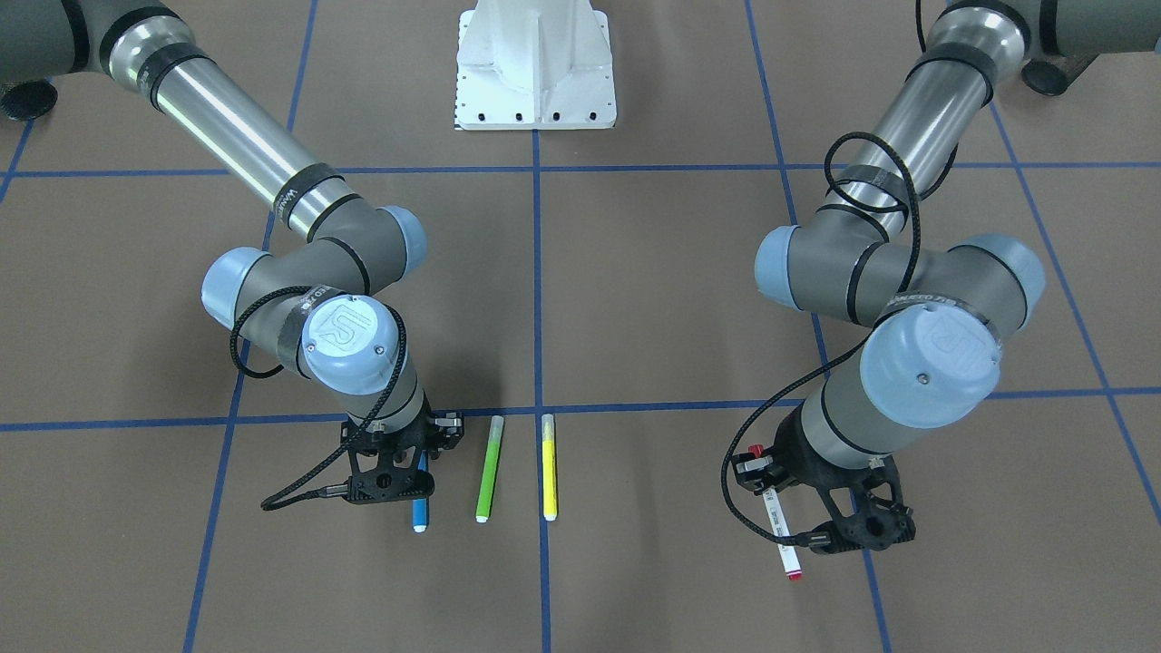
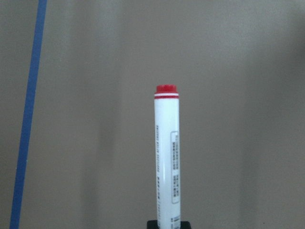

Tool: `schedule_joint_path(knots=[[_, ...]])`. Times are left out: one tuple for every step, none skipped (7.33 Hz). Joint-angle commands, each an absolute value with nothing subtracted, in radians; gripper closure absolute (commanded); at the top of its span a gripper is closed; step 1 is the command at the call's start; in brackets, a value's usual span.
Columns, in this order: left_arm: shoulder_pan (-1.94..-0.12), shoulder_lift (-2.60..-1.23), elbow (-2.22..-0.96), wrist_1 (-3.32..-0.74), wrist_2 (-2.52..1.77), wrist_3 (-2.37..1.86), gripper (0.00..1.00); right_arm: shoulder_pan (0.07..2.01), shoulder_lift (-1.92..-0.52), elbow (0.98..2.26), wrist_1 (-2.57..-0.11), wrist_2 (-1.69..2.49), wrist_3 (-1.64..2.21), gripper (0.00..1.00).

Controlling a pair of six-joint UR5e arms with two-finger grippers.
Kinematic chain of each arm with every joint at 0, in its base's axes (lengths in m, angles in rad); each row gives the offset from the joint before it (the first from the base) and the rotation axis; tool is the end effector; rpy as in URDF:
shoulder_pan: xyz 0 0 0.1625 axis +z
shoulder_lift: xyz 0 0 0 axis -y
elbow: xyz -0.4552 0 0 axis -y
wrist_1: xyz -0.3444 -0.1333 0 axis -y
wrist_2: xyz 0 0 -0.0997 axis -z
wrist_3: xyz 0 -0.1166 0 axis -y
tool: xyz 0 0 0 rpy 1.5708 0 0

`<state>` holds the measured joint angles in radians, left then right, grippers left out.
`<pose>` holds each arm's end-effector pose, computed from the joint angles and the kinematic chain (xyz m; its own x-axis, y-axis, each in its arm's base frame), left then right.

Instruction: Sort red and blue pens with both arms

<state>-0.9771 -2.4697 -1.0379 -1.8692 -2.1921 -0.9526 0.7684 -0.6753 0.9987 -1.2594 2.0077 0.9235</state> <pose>0.4016 -0.7120 0.3358 0.6332 -0.0957 -0.7681 0.1304 0.9913 -0.0161 -0.5347 -0.6336 0.3636 0.7328 -0.0516 0.6785 -0.0093 0.9963 0.0858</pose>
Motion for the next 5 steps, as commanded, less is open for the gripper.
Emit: schedule_joint_path(knots=[[-0.977,-2.47,-1.037,-1.867,-2.192,-0.954,1.0,0.767,-0.676,0.999,-1.259,2.008,0.923,0.63],[-0.979,-2.47,-1.038,-1.868,-2.192,-0.954,1.0,0.765,-0.676,0.999,-1.259,2.008,0.925,0.85],[-0.982,-2.47,-1.039,-1.868,-2.192,-0.954,1.0,0.764,-0.676,0.999,-1.259,2.006,0.925,1.0],[-0.985,-2.47,-1.039,-1.867,-2.192,-0.954,1.0,0.764,-0.675,1.003,-1.259,2.008,0.927,1.0],[-0.988,-2.47,-1.037,-1.867,-2.192,-0.954,1.0,0.765,-0.675,1.009,-1.259,2.008,0.927,1.0]])
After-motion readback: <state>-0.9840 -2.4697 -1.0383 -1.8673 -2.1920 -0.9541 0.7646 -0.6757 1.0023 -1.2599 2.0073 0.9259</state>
